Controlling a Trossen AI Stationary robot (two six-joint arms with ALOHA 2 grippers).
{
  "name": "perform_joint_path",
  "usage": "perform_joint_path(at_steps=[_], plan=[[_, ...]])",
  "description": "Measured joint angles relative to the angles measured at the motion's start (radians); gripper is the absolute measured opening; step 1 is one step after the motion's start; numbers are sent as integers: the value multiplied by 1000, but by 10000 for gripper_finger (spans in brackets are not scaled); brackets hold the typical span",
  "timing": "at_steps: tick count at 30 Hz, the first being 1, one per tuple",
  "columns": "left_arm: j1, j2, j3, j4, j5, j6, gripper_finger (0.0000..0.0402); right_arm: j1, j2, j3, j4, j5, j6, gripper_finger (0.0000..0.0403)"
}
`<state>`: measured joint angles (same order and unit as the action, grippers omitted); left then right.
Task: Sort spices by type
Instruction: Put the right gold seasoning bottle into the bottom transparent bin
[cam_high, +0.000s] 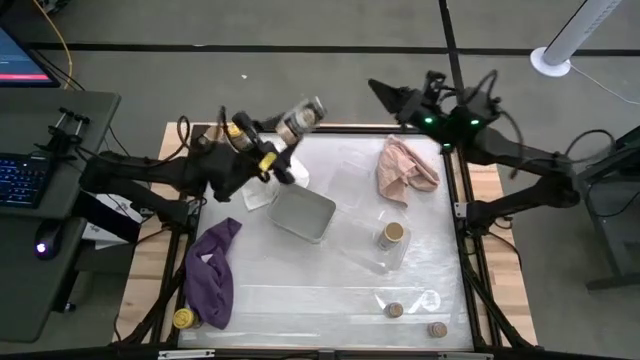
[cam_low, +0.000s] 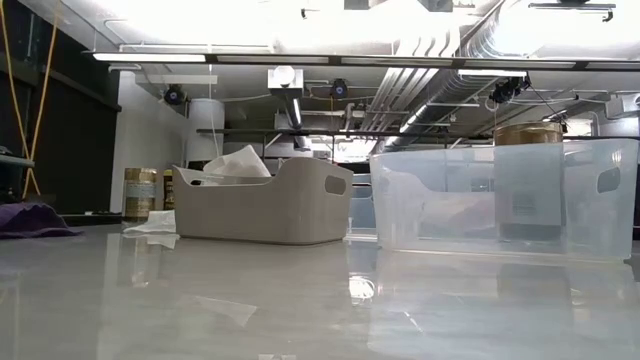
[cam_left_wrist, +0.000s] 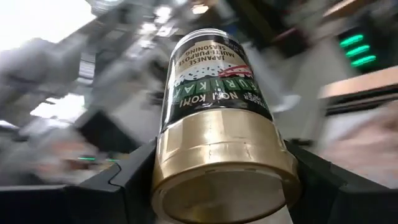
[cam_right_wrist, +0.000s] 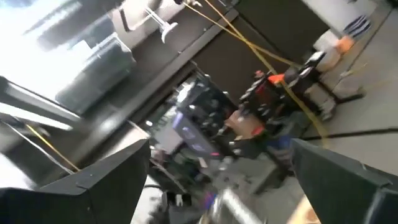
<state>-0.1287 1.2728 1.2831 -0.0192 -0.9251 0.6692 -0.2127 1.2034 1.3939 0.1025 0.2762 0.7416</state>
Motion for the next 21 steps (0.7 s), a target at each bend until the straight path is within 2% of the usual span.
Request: perform_joint_path(at_steps=[2,7,11,17,21], plan=[[-7,-3,0,-92,77,-175,251,0,-44,0,-78,0,-37,378],[-8,65,2,-191,280,-459,251,1,-134,0,-206,-4,-54,378],[16,185,123,-394,481,-643,251,1,-168,0,-283,4,-53,378],[66,443,407,-815,702,-755,251,1,-164,0,-386,4,-39,378],[87,579,527,-905,834,-771,251,1,-155,0,-447,4,-36,378]])
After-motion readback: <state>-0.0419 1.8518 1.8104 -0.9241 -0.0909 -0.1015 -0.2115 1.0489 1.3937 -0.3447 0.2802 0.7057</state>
